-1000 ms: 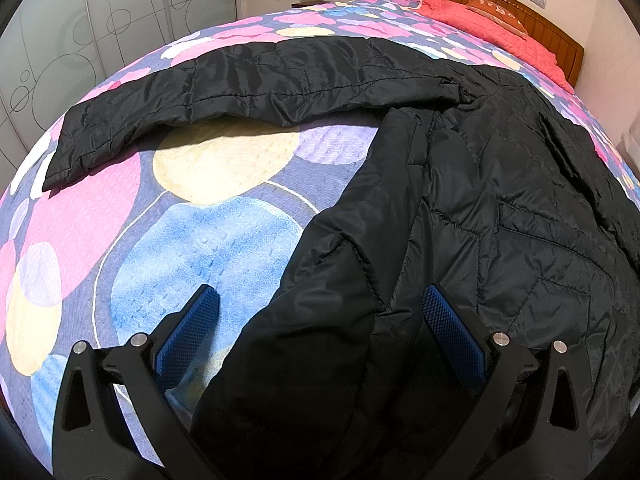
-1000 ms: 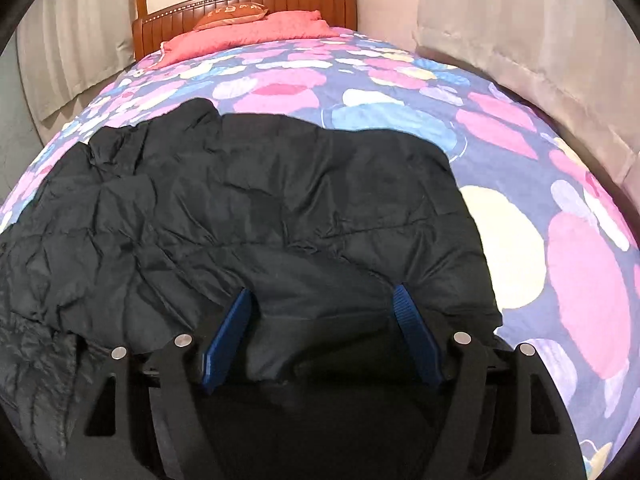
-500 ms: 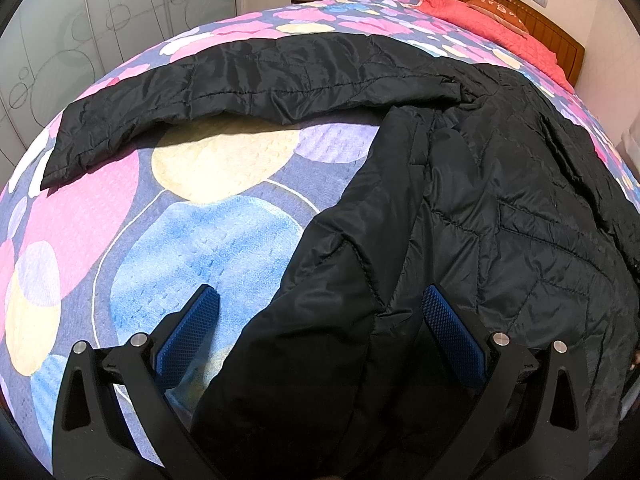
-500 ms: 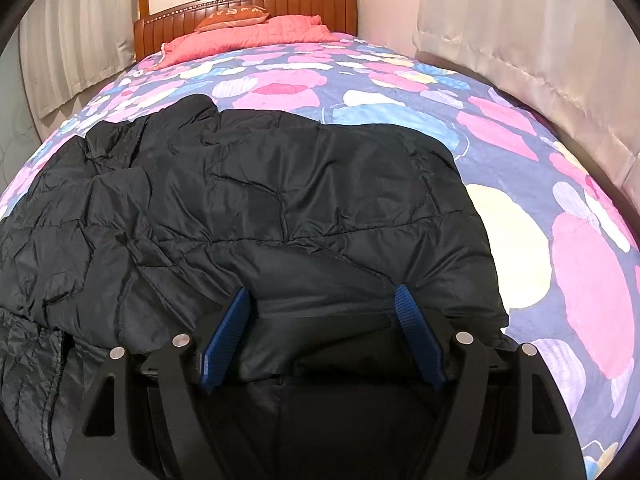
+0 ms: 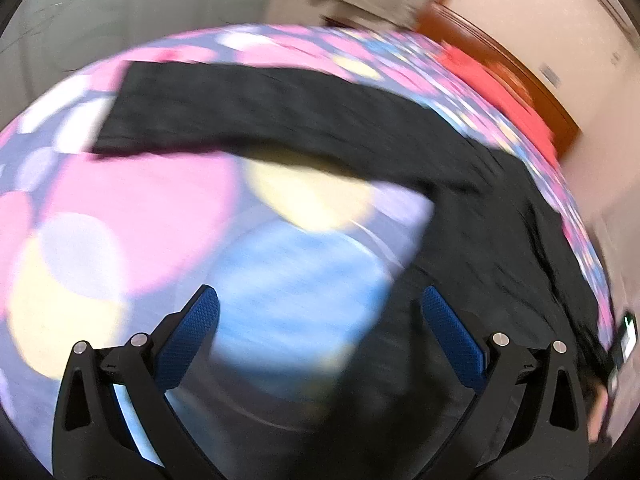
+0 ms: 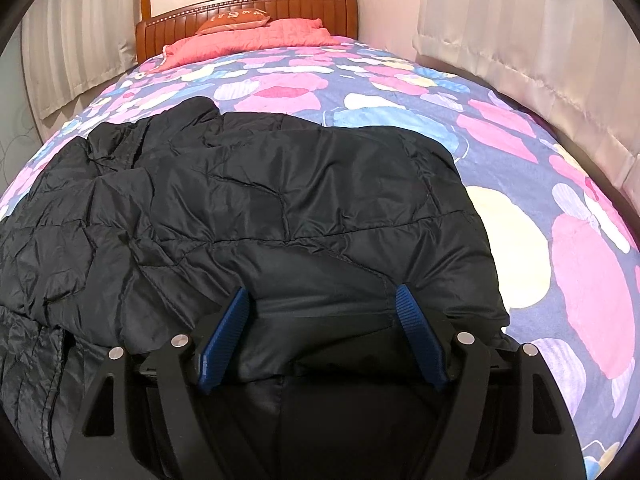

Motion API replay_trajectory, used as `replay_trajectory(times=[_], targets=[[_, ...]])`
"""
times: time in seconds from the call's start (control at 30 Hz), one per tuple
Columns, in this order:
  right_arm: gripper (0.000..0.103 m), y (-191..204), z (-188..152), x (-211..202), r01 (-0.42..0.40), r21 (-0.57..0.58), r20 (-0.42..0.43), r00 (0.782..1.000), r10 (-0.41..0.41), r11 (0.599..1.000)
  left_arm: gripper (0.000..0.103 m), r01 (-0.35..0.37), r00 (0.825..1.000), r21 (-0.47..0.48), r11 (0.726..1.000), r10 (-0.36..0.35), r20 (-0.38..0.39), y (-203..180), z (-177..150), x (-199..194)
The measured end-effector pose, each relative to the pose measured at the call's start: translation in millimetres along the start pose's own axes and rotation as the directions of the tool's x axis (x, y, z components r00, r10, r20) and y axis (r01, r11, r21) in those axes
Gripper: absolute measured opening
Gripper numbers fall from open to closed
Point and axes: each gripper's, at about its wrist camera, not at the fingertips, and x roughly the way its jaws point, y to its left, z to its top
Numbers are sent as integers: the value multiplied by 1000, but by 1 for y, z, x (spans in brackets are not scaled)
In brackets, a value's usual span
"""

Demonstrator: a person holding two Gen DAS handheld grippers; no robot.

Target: Fold large clothes

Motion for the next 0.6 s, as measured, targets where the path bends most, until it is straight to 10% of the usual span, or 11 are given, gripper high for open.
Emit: replay_trajectory(times=[0.23, 0.6], targets=[[76, 1, -1, 0, 5, -4, 3, 1000, -5, 1000, 101, 4, 995, -236, 972, 20, 96, 80, 39, 10], [76, 2, -1, -1, 5, -5, 4, 1000, -5, 1000, 101, 42, 980, -273, 961, 13, 197, 108, 83, 35]])
